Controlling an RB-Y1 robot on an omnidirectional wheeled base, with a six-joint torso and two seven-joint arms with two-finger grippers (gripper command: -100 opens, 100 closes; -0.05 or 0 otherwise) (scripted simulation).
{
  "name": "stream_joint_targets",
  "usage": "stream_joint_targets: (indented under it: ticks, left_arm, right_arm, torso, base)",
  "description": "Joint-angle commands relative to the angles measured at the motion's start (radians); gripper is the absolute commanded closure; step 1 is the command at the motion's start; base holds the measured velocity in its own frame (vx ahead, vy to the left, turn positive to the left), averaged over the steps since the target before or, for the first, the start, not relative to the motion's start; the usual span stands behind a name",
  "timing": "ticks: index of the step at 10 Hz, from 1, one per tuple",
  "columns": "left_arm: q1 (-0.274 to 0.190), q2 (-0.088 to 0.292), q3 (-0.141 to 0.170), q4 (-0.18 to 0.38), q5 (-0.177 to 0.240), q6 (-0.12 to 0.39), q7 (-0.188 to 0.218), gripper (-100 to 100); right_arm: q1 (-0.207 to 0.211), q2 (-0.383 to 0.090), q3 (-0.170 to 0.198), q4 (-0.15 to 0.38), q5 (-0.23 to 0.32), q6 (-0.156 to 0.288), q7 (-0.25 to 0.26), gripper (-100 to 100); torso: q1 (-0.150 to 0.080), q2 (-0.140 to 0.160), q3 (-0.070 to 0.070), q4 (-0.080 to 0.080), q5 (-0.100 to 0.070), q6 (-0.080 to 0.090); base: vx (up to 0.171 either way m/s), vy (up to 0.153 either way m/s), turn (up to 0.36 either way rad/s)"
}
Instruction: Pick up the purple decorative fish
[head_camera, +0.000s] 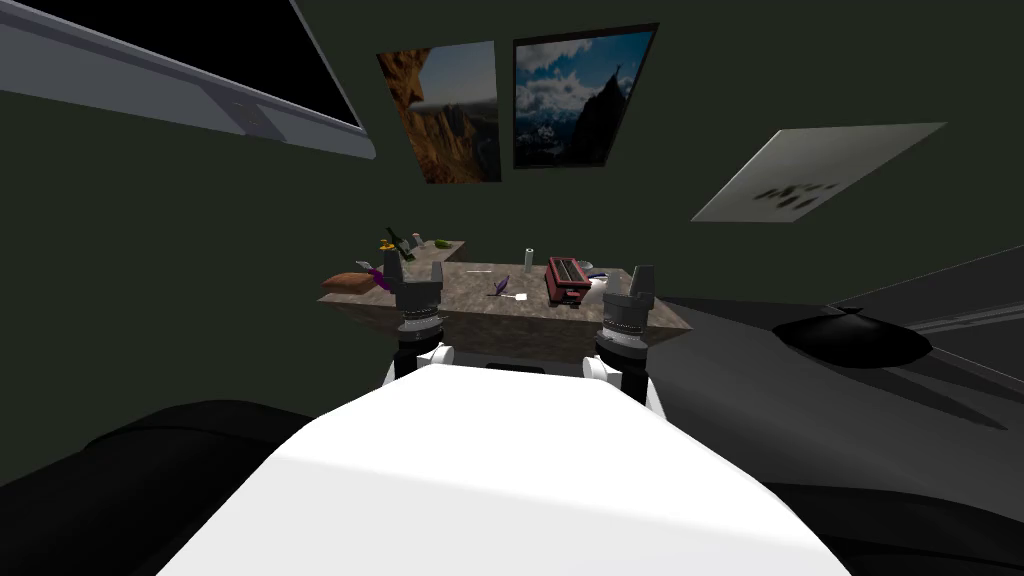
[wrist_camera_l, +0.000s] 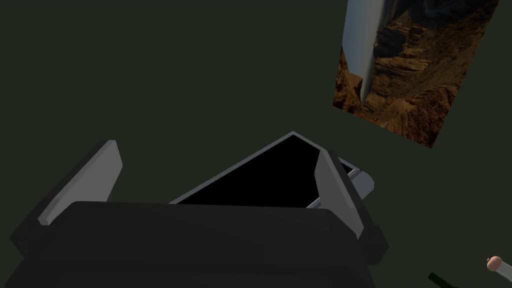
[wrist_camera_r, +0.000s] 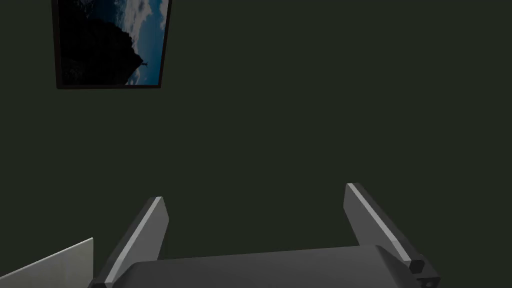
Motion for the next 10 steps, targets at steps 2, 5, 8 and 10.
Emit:
stream_joint_targets:
  ticks: [2, 5, 8, 10]
  left_arm:
    - [-0.033, 0.068, 0.024, 0.035, 0.007, 0.013, 0.017, -100]
    - [-0.088, 0.128, 0.062, 0.096, 0.019, 0.039, 0.045, -100]
    - [-0.163, 0.179, 0.112, 0.18, 0.034, 0.081, 0.085, -100]
    - [-0.223, 0.207, 0.15, 0.242, 0.046, 0.118, 0.115, -100]
  right_arm:
    - [0.0, 0.0, 0.0, 0.0, 0.0, 0.0, 0.0, 0]
    - [0.0, 0.0, 0.0, 0.0, 0.0, 0.0, 0.0, 0]
    - [0.0, 0.001, 0.001, 0.0, 0.0, 0.0, 0.0, 0]
    - [0.0, 0.001, 0.0, 0.0, 0.0, 0.0, 0.0, 0]
  torso:
    - [-0.005, 0.0, 0.0, 0.0, -0.001, 0.0]
    - [-0.014, 0.0, 0.0, 0.0, -0.003, 0.0]
    - [-0.021, 0.0, 0.0, 0.0, -0.005, 0.0]
    - [-0.02, -0.004, -0.002, -0.001, -0.005, 0.0]
  base:
    - [-0.003, -0.136, -0.021]
    - [-0.003, -0.22, -0.018]
    - [0.005, -0.306, -0.019]
    - [0.038, -0.285, -0.011]
